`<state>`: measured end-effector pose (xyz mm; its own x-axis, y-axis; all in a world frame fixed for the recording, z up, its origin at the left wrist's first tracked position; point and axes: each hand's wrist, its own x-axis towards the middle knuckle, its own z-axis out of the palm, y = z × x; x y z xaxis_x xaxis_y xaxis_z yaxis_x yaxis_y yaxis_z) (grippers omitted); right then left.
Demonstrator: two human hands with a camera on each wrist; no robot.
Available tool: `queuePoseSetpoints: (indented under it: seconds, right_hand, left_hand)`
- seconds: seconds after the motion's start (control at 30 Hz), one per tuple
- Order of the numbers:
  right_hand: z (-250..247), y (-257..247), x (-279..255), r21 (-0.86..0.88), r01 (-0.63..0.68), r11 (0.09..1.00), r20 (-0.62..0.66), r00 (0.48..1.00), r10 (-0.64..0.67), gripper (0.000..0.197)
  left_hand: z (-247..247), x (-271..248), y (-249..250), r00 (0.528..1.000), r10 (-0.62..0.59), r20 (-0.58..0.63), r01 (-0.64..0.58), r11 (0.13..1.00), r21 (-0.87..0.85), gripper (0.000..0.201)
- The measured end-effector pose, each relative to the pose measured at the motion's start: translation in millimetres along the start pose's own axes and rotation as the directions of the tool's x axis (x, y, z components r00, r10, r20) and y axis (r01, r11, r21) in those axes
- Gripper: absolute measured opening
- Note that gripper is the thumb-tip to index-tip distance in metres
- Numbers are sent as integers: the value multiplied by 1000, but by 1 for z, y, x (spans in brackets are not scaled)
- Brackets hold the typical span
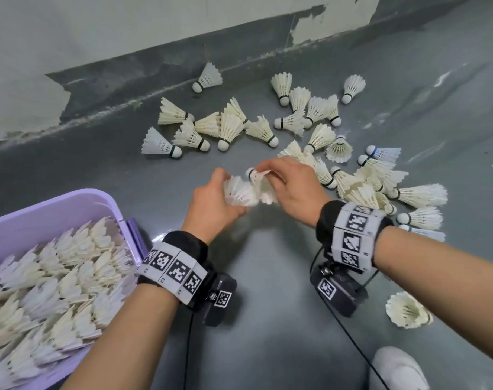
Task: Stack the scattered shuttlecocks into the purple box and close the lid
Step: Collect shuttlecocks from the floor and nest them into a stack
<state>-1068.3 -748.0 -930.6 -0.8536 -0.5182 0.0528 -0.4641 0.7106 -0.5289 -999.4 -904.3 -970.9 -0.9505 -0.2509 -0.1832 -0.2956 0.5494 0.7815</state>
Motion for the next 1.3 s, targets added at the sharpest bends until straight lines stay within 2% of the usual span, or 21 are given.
queuePoseSetpoints:
  seconds: [0.1,0.2,0.3,0.37,0.43,0.5,0.53,0.6,0.73,0.83,0.93,1.03,1.1,1.17,1.23,1.3]
  right_hand:
    - [-22,1,-14,125,46,991,-194,981,-21,25]
    - [-42,17,-22,270,34,962,-181,983,16,23]
    - [-58,36,-22,276,70,959,-200,980,-14,20]
    - [-65,53,-20,264,95,960,-150,987,-57,19]
    - [-67,65,-17,257,87,963,-8,996,-87,20]
    - [-66,69,-21,272,73,960,107,989,-105,26]
    - [-63,68,-23,284,71,956,123,986,-110,29]
    - [-58,65,-25,315,57,948,114,989,-98,33]
    - [-52,69,-26,307,-19,951,136,990,-24,37]
    - [-52,74,-31,272,21,962,129,990,-58,37]
    - [-59,84,-32,205,9,979,176,983,-46,37]
    - [-73,104,-31,232,-43,972,239,971,-14,40]
    - [-80,123,-34,255,-87,963,158,986,47,41]
    - [-85,148,-42,233,-200,952,77,979,187,40]
    - [-87,171,-55,137,-284,949,125,955,268,43]
    - [-82,185,-67,12,-285,958,235,932,274,48]
  left_hand:
    - [4,-6,11,997,57,45,-56,998,-22,58]
    - [15,-10,30,995,81,51,-80,996,-32,58]
    - [36,-13,46,997,81,-15,-81,995,-59,58]
    - [53,-17,54,996,48,-77,-53,996,-71,59]
    - [68,-23,60,992,13,-128,-24,996,-84,62]
    - [78,-30,68,990,-40,-135,26,994,-104,68]
    - [80,-32,71,989,-65,-134,49,992,-116,71]
    - [82,-33,77,988,-89,-128,74,991,-111,73]
    - [87,-33,87,995,-63,-73,59,997,-59,64]
    - [88,-29,99,998,-56,-43,53,996,-73,58]
    - [96,-21,110,1000,-28,-10,26,989,-147,52]
    - [114,-14,109,999,-24,-32,14,958,-287,50]
    - [126,-11,102,999,-29,-44,12,935,-355,47]
    - [134,-10,94,997,-57,-49,33,921,-388,52]
    - [138,-10,88,995,-98,-28,75,892,-447,58]
    - [141,-10,85,991,-130,-13,106,860,-499,63]
